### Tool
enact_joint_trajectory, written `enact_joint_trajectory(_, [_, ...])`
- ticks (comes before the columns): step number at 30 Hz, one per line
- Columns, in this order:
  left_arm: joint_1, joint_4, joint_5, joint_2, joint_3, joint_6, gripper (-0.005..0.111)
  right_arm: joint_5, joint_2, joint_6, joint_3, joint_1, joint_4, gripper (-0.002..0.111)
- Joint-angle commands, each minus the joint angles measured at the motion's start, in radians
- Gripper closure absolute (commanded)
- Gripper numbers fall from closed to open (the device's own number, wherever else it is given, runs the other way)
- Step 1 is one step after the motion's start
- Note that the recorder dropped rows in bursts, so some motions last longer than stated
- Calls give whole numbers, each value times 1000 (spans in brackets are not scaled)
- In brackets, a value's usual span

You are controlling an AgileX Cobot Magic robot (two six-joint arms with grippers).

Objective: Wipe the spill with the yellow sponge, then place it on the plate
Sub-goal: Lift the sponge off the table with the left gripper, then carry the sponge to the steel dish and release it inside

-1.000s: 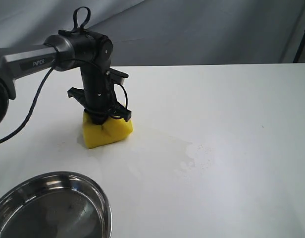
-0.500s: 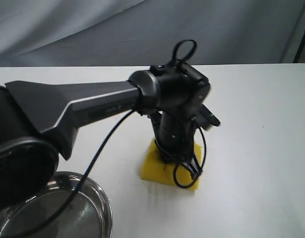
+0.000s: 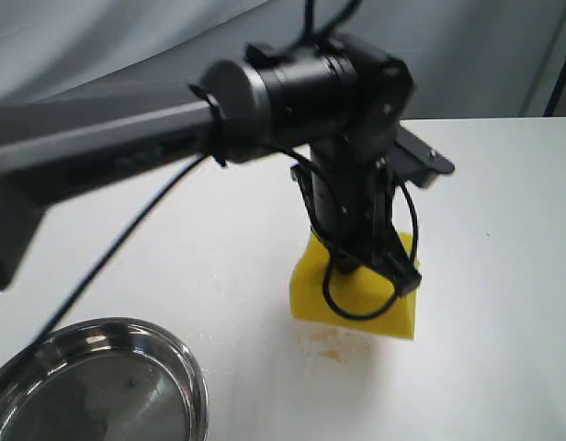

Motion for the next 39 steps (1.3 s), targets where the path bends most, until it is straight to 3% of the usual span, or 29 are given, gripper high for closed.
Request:
enact_joint_trajectory(1, [75,0,-3,-121,2,-40,107,-12,3,-2,3,4,-13,108])
enact_joint_trajectory(6, [146,0,-3,-212,44,-72,107,-12,3,-2,3,4,-13,108])
enact_joint_trajectory(14, [191,74,-3,-413,453,-156,107,-12,3,-2,3,4,-13,108])
enact_joint_trajectory(20, [196,70,-51,-573,702,-238,107,-12,3,-2,3,4,-13,108])
enact_joint_trajectory(29, [196,68,-127,-769,942,-385,107,-12,3,-2,3,4,-13,108])
enact_joint_trajectory(35, [196,73,-178,-815,1078,-383,107,-12,3,-2,3,4,-13,108])
enact_joint_trajectory(39, [196,69,-305,-815,1175,-406,107,-12,3,-2,3,4,-13,108])
